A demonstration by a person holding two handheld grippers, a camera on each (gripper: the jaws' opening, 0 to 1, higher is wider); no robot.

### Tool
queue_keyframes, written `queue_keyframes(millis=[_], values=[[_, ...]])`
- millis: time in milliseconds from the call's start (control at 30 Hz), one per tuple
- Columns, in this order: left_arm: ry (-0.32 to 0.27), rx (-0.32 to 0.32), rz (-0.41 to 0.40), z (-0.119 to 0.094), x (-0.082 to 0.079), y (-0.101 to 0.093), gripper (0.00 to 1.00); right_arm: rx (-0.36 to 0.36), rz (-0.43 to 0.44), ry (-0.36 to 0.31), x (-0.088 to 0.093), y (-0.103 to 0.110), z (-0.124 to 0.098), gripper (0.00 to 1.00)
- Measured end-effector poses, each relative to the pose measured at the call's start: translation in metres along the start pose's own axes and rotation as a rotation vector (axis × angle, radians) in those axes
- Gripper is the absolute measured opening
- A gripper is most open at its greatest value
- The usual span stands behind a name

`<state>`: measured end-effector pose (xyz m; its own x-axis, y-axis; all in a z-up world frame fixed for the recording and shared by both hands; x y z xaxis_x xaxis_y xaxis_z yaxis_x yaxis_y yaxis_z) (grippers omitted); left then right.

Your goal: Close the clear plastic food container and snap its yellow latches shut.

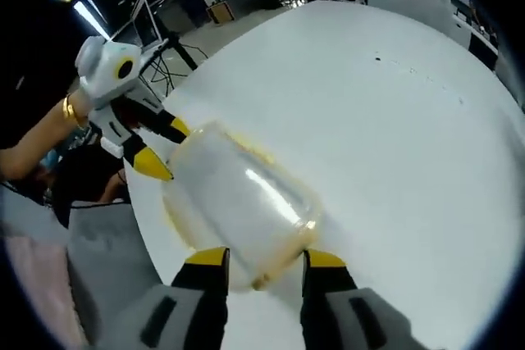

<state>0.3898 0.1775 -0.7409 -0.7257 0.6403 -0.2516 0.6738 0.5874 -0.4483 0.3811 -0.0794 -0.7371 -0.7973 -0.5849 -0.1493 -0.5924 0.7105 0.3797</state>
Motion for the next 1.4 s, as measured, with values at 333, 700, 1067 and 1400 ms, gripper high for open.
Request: queue_keyframes(millis=[333,700,1067,1400], values=[[-0.041,-0.017,0.01,-0.004,0.004,-0.004,0.31,0.028,-0.022,-0.036,-0.001,0.002,0.003,0.31],[-0.061,-0.093,0.125,0.005,0.002,-0.007,0.4,0.046,-0.016,-0.096,0.006,0.006,0.003,0.34],[0.024,-0.222,0.248,0.001,-0.003,-0.015,0.5,0.128,-0.139,-0.117,-0.006,0.01,-0.02,0.36],[0.007,-0.342,0.326,-0.019,-0.011,-0.014,0.5,0.059,-0.233,-0.18,-0.022,0.029,-0.025,0.33]])
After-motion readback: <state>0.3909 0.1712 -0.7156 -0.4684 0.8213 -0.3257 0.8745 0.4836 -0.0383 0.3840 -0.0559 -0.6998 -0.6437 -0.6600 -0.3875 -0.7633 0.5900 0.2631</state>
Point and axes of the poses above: the point that each gripper's makers call its tool centre point, and the gripper's own axes: z roughly forward along the fingers, y roughly to its left, x roughly out of its underside, the point moved 10 cm from there along -z, roughly backward along the fingers, and after that the axes turned 14 degrees about y, right-handed, at the moved point
